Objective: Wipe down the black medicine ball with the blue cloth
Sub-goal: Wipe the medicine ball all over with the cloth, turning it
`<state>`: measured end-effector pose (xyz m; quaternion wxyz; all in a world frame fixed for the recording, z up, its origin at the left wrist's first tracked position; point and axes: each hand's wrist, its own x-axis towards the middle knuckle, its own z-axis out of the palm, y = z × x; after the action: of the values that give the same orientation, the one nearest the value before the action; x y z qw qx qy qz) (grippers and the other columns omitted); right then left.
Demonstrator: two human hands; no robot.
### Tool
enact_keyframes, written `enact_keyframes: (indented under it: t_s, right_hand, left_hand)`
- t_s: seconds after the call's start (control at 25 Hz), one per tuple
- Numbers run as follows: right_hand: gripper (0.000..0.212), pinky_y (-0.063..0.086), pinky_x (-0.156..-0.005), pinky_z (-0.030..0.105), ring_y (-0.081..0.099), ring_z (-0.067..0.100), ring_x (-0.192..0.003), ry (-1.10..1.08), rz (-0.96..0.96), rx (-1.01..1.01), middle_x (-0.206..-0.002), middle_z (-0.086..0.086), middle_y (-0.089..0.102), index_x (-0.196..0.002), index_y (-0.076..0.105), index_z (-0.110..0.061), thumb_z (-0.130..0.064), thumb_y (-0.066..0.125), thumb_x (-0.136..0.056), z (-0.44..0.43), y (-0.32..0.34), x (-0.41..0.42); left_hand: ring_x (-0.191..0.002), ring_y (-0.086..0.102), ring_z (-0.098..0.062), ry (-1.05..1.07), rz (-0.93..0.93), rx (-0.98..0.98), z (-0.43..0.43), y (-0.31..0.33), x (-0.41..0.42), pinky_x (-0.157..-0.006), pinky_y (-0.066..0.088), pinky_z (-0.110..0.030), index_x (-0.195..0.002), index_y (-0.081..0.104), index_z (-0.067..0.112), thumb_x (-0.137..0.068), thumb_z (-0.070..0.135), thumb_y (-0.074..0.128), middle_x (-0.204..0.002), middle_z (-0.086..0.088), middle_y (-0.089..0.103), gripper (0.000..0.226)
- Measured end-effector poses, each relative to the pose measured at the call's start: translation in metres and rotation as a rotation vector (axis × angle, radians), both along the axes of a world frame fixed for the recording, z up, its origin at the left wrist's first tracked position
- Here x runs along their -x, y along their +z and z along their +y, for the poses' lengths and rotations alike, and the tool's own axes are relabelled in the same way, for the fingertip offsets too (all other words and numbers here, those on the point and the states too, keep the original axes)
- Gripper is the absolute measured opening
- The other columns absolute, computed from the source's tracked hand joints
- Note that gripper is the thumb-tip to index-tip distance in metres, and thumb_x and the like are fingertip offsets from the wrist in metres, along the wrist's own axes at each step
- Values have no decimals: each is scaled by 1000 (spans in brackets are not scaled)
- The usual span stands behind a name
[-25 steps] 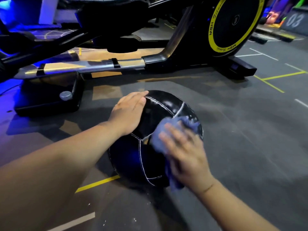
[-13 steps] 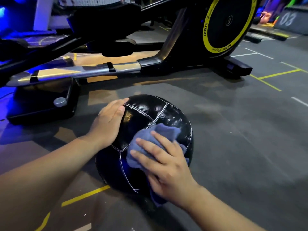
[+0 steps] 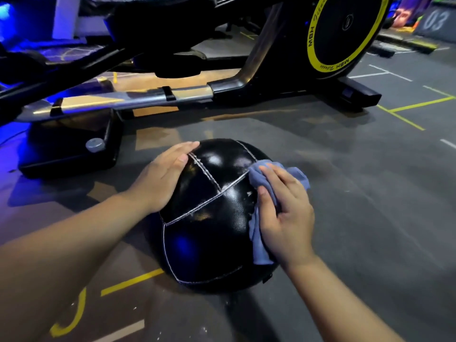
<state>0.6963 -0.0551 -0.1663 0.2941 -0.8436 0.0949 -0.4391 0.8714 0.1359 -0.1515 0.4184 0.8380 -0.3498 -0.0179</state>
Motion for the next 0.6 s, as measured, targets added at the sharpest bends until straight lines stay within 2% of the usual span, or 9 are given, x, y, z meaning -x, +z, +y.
enact_keyframes:
  t_s: [0.12, 0.24, 0.36, 0.48, 0.6]
  right_hand:
    - [33, 43, -107, 38, 57, 14, -123, -138, -71, -44, -128, 0, 64, -123, 66, -15, -16, 58, -91, 0, -19, 20]
    - [34, 45, -104, 44, 58, 18, -122, -109, -70, -3, -128, 2, 64, -124, 65, -14, -18, 58, -91, -2, -19, 22]
    - [34, 44, -103, 47, 57, 24, -121, -167, -56, 7, -129, 5, 63, -123, 67, -11, -16, 58, -91, 10, -17, 19]
    - [36, 42, -103, 52, 52, 37, -127, -132, -13, 169, -136, 8, 59, -126, 65, -13, -17, 51, -93, 45, -34, 35]
    - [40, 43, -96, 50, 50, 37, -129, 68, 13, 440, -138, 6, 58, -127, 66, -18, -17, 56, -88, 53, -35, 46]
  left_hand:
    - [-144, 21, -1, -28, -61, -279, -22, 32, 5, -120, 7, -51, -142, 37, 49, -101, 50, 22, -154, 24, 29, 43]
    - [-147, 19, -14, 89, 41, -245, -64, 51, 25, -120, 7, -51, -140, 40, 48, -94, 65, 24, -156, 19, 28, 52]
    - [-147, 21, -25, 231, -147, -418, -84, 35, 44, -117, 13, -59, -140, 38, 51, -88, 72, 23, -156, 17, 30, 58]
    - [-144, 30, -22, 264, -158, -391, -79, 31, 28, -115, 23, -52, -138, 43, 50, -84, 70, 19, -153, 15, 37, 62]
    - [-144, 29, -13, 225, -123, -391, -74, 33, 14, -118, 20, -38, -139, 43, 46, -95, 59, 25, -154, 15, 36, 50]
